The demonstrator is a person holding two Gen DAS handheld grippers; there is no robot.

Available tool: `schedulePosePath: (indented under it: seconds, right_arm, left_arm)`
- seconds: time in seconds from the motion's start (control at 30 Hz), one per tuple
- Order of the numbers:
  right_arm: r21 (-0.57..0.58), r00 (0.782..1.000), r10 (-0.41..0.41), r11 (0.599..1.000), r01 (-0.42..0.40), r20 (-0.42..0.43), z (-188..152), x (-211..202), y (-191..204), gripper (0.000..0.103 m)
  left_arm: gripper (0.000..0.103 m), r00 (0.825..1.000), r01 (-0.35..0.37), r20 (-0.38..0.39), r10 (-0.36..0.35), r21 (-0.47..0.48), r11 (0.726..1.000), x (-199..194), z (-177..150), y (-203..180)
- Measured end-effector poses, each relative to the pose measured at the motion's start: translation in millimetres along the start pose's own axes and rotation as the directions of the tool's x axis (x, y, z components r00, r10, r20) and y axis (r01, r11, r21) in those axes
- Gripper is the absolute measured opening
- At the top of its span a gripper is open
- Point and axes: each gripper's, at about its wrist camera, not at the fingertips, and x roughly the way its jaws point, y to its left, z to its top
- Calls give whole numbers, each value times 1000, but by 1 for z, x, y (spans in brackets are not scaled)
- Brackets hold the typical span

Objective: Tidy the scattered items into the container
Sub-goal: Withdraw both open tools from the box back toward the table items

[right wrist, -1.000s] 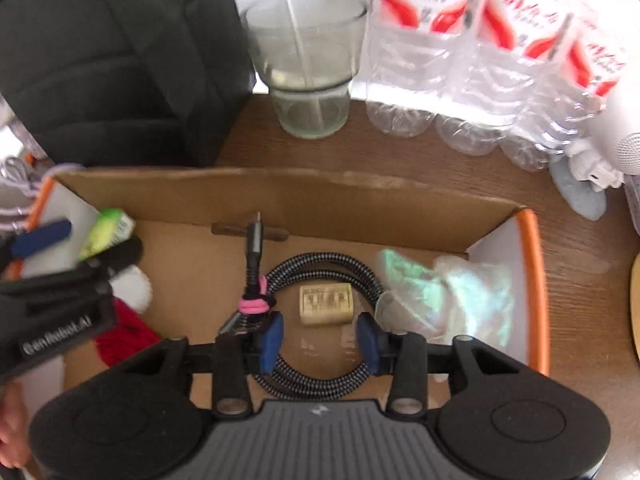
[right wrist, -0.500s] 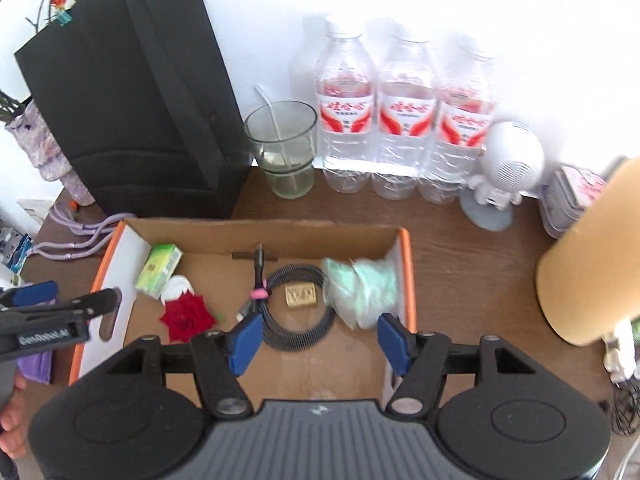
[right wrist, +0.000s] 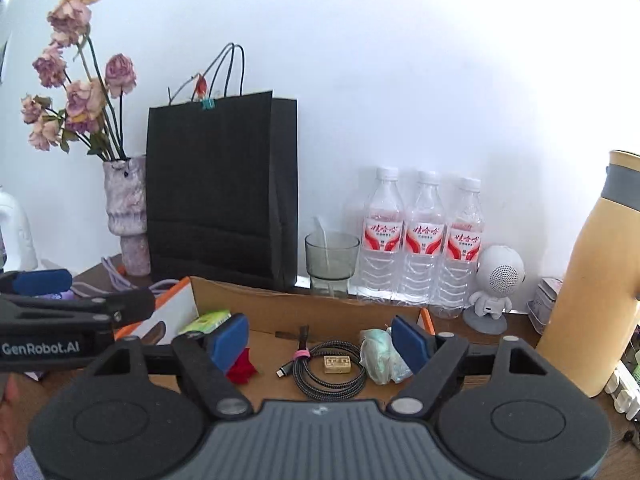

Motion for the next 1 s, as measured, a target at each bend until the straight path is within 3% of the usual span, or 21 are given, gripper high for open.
schedulePosePath:
  seconds: [0.2,0.27,0.33,0.43,0.5,0.57,0.67,0.77,0.83,0.9,1.0]
  right_arm:
    - [11,999,-12,1000,12,51,3,-28,5,78]
    - [-6,996,-26,1000,26,88,-5,-55,15,78]
    - [-26,993,-24,999,28,111,-21,-89,24,79]
    - [-44,991,33,999,-27,130,-54,-136,32,85]
    - [-69,989,30,997,-20,146,-78,-165,40,86]
    - [-116,984,28,993,-7,178,-100,-192,50,86]
    - [-136,982,16,991,10,186,-121,-217,56,86]
    - [-102,988,20,995,-4,154,-126,-220,48,85]
    - [-87,992,-23,996,34,122,-126,-206,39,83]
    - [-68,995,-72,995,77,74,-124,-182,26,69]
    - [-29,997,-79,996,80,24,-120,-149,6,62]
  left_arm:
    - [103,1000,2,7,-2,50,999,-32,-9,-5]
    - [103,1000,-23,1,23,49,999,-55,-23,-4]
    - [103,1000,6,1,-6,10,1000,-81,-42,0]
    - [103,996,69,-47,-72,-52,996,-112,-74,5]
    - [103,995,75,-65,-82,-100,992,-131,-97,8]
    - [103,988,61,-134,-79,-130,990,-139,-119,8]
    - [103,975,19,-220,-36,-79,997,-139,-140,5]
    - [103,971,-4,-240,-6,-40,999,-137,-148,5]
    - [101,971,1,-237,-11,-45,999,-135,-147,5]
    - [101,974,19,-226,-30,-48,999,-134,-144,3]
    - [100,980,56,-191,-59,-25,998,-132,-135,-2]
